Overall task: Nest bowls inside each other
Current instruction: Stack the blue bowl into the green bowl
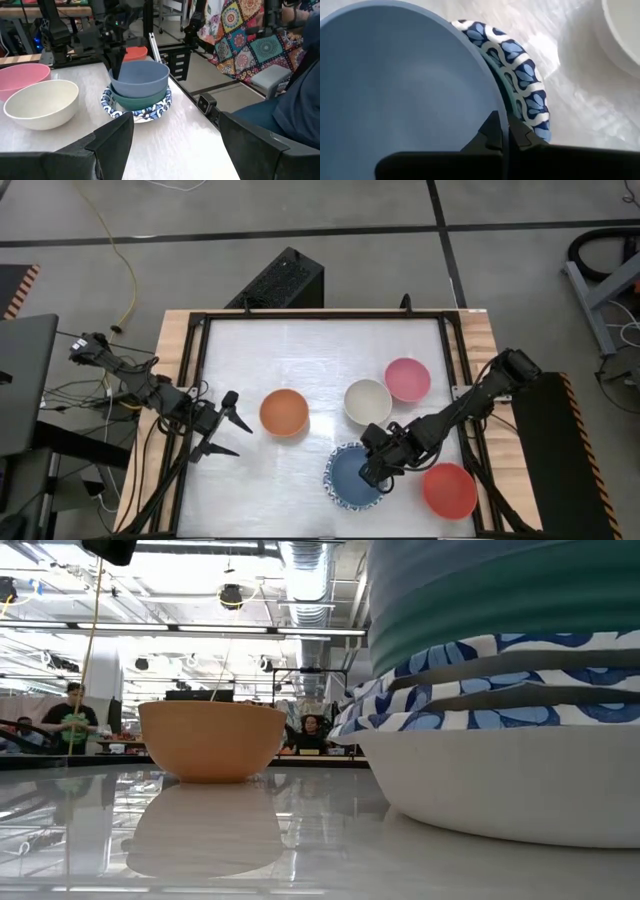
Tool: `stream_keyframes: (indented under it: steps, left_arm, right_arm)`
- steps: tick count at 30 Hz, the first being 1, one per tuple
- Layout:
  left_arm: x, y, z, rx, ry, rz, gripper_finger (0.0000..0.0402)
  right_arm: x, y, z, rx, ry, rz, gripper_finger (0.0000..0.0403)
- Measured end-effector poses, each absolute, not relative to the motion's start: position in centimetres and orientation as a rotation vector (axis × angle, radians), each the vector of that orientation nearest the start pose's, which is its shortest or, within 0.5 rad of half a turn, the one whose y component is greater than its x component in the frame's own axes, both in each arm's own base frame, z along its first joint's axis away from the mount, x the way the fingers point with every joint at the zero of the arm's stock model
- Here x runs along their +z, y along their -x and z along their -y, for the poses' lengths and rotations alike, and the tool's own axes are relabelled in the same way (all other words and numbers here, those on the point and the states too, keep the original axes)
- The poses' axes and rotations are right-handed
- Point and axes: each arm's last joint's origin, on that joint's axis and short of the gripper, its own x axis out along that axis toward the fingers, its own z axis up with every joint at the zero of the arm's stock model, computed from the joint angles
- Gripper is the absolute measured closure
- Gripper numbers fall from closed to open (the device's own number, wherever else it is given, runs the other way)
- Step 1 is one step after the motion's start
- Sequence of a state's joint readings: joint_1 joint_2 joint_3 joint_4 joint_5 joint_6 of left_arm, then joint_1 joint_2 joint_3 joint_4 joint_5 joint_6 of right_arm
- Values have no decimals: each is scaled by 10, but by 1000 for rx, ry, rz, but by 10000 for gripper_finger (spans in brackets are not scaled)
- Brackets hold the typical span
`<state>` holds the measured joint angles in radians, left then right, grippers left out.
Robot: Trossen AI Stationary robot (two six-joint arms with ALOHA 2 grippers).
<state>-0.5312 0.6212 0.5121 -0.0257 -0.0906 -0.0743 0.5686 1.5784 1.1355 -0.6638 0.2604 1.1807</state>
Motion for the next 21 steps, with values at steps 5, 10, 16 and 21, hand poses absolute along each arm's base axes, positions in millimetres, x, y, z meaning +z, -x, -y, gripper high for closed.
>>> stream_keyframes:
  steps: [5, 10, 16, 21]
  left_arm:
    - [278, -132, 74, -435, 37, -133, 121]
    - [279, -132, 74, -435, 38, -130, 121]
    - [279, -132, 74, -434, 43, -132, 121]
    - [278, -132, 74, -432, 60, -139, 121]
  right_arm:
    - [229, -267, -162, -349, -612, -1022, 391]
    - [227, -266, -163, -352, -635, -1041, 385]
    - [225, -268, -162, -344, -650, -1062, 346]
    - [225, -269, -161, -344, -646, -1063, 302]
